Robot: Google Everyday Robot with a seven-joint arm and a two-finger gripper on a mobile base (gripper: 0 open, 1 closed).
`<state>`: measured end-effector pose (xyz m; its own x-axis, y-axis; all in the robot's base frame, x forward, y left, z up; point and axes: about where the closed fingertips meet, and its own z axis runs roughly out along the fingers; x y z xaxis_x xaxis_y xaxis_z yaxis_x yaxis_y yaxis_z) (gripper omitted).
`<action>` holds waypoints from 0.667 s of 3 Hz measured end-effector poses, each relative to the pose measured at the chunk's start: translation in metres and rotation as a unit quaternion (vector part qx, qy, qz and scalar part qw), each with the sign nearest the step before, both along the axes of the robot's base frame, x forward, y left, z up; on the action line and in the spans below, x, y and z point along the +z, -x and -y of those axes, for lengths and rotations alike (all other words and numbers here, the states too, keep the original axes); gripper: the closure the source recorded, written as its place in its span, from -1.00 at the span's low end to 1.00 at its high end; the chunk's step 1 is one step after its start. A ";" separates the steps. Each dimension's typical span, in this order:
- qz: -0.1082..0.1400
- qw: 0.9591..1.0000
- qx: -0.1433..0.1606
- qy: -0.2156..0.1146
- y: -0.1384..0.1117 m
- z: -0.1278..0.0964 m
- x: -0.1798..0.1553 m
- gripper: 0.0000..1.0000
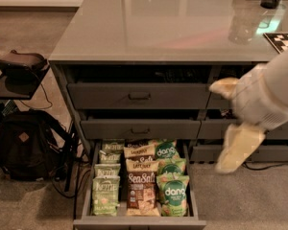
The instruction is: Pick brown chip bag from bottom drawer and place on counter
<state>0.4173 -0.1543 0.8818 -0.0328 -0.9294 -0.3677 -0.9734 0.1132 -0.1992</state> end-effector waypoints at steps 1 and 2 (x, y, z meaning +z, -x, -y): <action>-0.031 0.994 0.050 -0.087 0.012 -0.055 -0.084 -1.00; -0.068 0.982 0.081 -0.158 0.026 -0.112 -0.171 -1.00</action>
Offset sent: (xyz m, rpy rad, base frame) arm -0.0132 0.1786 -0.2768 0.5038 0.1261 0.1741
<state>0.3909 -0.0423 0.7104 0.0369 -0.7670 -0.6406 -0.9989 -0.0101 -0.0454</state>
